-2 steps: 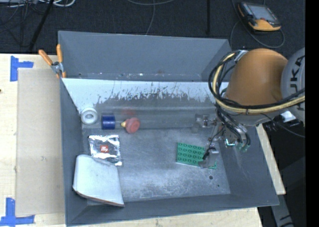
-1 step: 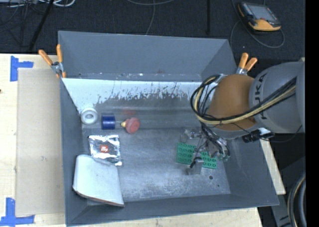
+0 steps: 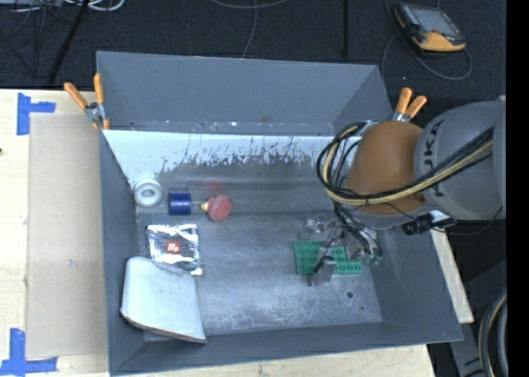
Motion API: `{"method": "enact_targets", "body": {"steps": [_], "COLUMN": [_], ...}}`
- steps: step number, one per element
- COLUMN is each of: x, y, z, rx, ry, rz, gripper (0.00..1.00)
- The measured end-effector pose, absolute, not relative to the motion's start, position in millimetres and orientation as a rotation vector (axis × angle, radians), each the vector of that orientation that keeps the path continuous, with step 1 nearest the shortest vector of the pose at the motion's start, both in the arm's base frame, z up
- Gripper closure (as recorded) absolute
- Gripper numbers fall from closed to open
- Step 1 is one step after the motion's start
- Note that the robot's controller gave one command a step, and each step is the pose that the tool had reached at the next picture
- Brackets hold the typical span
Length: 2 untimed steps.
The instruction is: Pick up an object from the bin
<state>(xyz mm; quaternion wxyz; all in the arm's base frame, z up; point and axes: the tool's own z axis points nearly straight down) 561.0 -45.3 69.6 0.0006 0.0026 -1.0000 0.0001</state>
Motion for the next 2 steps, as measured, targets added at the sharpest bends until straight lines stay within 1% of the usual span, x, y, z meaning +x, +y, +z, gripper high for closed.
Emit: {"method": "enact_targets", "body": {"steps": [1,2], "x": [555.2,589.5], "y": [-41,-18], "z": [213,219], "rx": [0.015,0.493], "ry": [-3.149,-3.106], "rz": [0.001,-0.001], "gripper": [1.0,1.0]}}
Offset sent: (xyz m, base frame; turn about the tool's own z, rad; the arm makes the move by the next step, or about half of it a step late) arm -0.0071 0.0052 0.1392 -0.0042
